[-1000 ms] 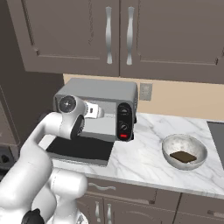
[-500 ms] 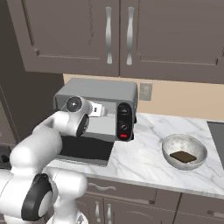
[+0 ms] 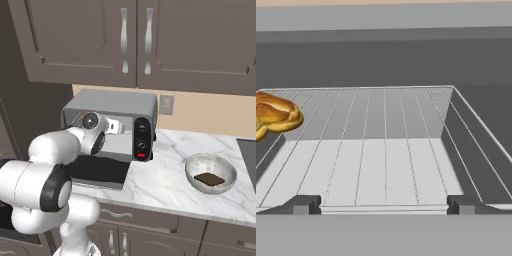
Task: Pick up the heated bread from the toaster oven and place it in the bowl. Then move the bread bowl to the dining counter.
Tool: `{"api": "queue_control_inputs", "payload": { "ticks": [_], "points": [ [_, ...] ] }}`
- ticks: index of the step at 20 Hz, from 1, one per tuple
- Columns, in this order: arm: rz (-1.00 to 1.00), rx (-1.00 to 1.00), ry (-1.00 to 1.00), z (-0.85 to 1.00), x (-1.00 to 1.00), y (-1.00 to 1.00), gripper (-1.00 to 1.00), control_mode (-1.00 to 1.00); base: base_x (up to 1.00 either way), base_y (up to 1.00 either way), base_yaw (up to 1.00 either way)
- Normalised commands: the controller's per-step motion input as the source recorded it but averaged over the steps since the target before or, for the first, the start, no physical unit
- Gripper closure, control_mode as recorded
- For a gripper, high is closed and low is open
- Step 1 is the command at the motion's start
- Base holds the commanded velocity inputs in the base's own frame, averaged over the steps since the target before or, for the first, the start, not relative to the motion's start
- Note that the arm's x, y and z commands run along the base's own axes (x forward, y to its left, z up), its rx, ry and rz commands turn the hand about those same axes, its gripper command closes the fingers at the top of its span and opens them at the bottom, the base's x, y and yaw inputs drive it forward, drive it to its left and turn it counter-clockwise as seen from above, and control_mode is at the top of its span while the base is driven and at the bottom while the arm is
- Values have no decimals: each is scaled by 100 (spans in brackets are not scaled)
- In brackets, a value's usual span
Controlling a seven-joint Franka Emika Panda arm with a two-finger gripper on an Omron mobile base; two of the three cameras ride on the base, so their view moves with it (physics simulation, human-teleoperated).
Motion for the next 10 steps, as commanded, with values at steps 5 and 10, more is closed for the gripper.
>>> {"api": "queue_control_inputs", "payload": {
  "ticks": [5, 10],
  "points": [
    [0, 0, 0, -28, 42, 3, -100, -100, 0, 0, 0],
    [0, 0, 0, -27, 37, 4, -100, -100, 0, 0, 0]
  ]
}}
